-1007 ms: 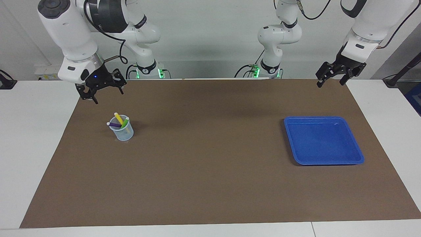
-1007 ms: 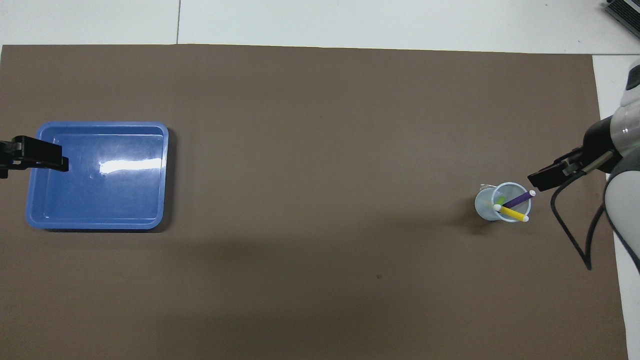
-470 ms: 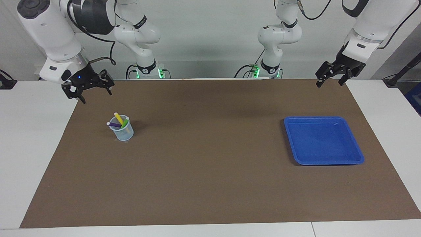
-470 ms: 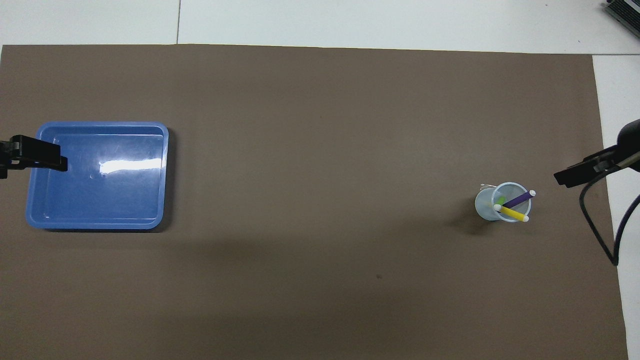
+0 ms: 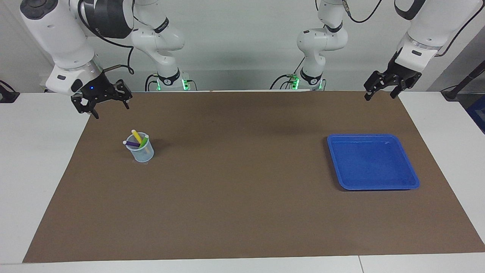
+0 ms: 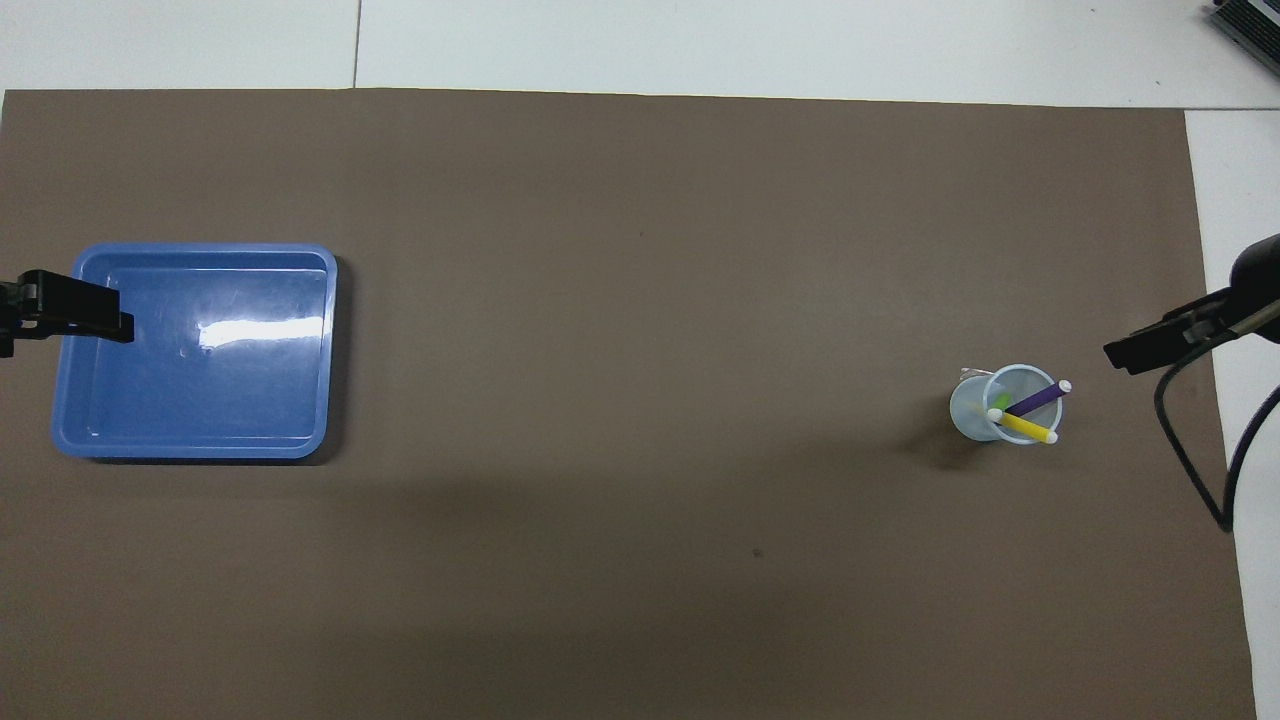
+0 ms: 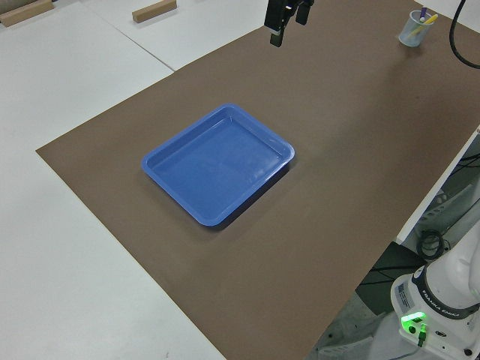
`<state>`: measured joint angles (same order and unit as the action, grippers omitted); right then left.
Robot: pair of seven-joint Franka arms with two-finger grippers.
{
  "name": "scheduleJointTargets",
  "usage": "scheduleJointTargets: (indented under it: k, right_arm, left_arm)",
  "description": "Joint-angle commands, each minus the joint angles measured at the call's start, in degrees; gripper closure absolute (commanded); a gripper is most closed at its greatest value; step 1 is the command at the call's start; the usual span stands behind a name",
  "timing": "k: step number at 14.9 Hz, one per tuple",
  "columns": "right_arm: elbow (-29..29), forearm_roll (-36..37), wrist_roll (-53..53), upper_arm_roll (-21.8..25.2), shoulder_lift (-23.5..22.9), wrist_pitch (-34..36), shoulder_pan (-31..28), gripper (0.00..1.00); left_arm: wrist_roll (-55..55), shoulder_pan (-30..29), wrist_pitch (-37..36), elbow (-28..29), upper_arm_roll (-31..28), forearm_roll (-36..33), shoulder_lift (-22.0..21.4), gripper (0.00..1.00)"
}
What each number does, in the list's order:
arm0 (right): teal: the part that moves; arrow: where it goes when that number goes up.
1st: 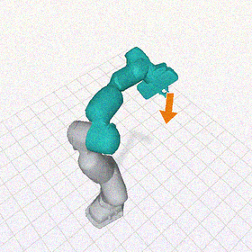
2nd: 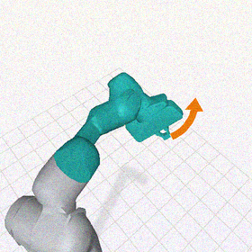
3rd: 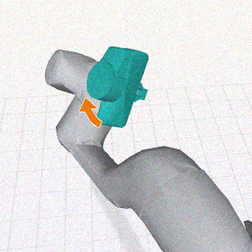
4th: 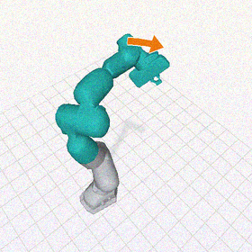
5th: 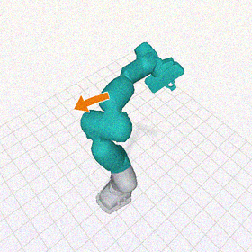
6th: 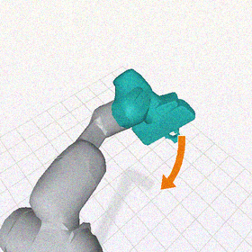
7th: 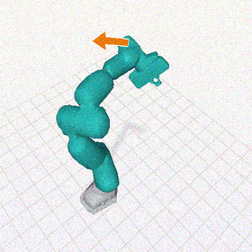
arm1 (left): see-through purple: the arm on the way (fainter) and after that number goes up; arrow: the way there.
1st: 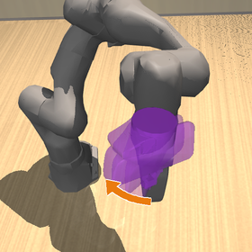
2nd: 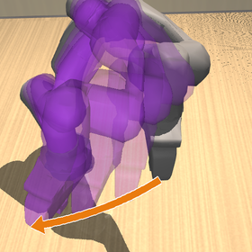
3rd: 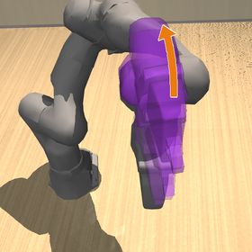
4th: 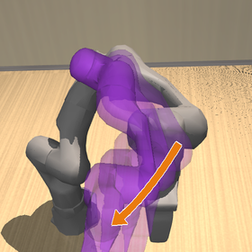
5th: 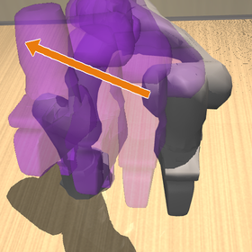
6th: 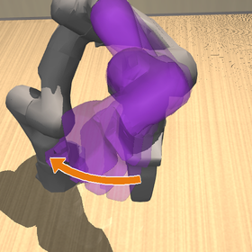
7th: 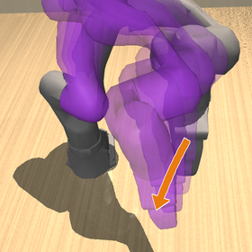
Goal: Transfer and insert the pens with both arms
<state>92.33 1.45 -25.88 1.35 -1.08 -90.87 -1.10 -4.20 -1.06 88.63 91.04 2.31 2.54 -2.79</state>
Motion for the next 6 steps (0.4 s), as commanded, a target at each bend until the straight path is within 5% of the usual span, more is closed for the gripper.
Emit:
scheduleJointTargets:
  k: [1,6]
  right_arm:
    - [-0.74,-0.57,0.83,-0.12,0.28,1.58,-0.40,0.00]
    - [-0.74,-0.48,0.83,-0.47,0.28,1.66,-0.31,0.00]
  left_arm:
    - [0.42,-0.35,-0.21,-0.51,0.06,0.71,-0.02,0.00]
    - [0.42,-0.35,0.06,-0.51,0.15,0.63,0.06,0.00]
